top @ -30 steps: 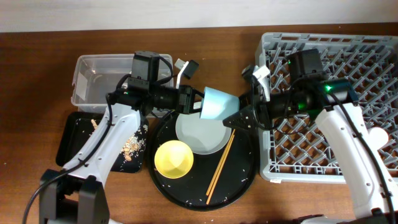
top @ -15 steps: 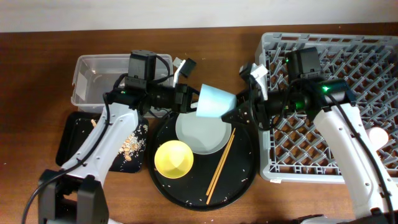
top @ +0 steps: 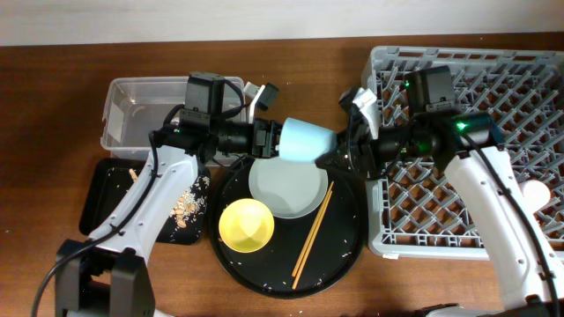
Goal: Sort waste into correct bins and load items into the dishwasher rack
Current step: 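Place the blue cup in the dish rack with the right gripper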
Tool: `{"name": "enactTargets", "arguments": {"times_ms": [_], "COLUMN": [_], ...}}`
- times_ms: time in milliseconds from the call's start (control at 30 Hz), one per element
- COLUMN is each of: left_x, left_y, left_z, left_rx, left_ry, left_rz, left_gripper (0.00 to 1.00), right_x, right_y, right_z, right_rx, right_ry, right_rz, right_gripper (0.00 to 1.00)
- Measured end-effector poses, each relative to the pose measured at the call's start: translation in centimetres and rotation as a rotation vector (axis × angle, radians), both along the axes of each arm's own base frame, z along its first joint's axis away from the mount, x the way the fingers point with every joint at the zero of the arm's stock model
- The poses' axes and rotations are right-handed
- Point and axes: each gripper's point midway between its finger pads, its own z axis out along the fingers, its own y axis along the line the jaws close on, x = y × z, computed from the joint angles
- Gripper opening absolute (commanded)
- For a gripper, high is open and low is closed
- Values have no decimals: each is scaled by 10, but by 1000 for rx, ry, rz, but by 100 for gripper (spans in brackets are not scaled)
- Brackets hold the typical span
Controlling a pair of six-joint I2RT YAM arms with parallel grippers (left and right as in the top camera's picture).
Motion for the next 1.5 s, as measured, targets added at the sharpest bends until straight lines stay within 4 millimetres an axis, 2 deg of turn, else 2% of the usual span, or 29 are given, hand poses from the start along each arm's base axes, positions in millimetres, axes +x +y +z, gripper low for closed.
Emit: {"name": "enactTargets", "arguments": {"times_ms": [67,167,233,300,367,433,500,567,633,700,767,833,867,967,1033,1167,1267,1300,1400,1500], "left_x": [7,15,22,23,21,21,20,19,19,19,18,16,16,16,15,10,0,-6,-19,-24], "left_y": [5,22,42,60,82,106,115,120,123,124,125,126,126,126,126,130,142,148,170,181], "left_z": [-17,-44,-62,-75,-84,-79,-69,-56,-52,-53,-54,-55,-56,-56,-56,-61,-72,-77,-89,-93], "left_rx": [87,224,322,404,516,618,654,667,676,683,692,696,696,697,697,726,812,854,989,1055], "left_ry": [19,45,64,82,91,46,4,-46,-62,-61,-53,-46,-44,-44,-44,-19,30,57,102,114], "left_rz": [65,154,223,267,327,401,439,472,486,490,489,487,486,486,486,485,494,495,513,524], "left_gripper": [52,53,53,55,58,59,60,60,60,60,60,61,61,61,61,66,70,71,71,71], "right_x": [3,7,9,9,5,0,-8,-20,-24,-27,-26,-22,-21,-12,-9,3,19,25,40,38], "right_y": [-18,-59,-103,-138,-183,-232,-263,-303,-324,-348,-363,-372,-374,-374,-369,-354,-324,-305,-214,-136], "right_z": [-7,-15,-24,-30,-37,-42,-43,-44,-51,-68,-87,-100,-107,-118,-118,-102,-82,-74,-46,-44], "right_rx": [-60,-181,-307,-386,-467,-530,-555,-577,-575,-572,-569,-565,-567,-539,-503,-405,-377,-387,-427,-471], "right_ry": [35,117,209,280,362,435,484,549,607,687,760,801,815,834,842,820,728,681,505,423], "right_rz": [-67,-223,-406,-548,-727,-931,-1067,-1237,-1311,-1375,-1401,-1418,-1412,-1390,-1377,-1332,-1239,-1185,-916,-682], "right_gripper": [52,52,52,52,51,48,48,49,49,50,60,76,97,98,98,98,98,98,98,96]}}
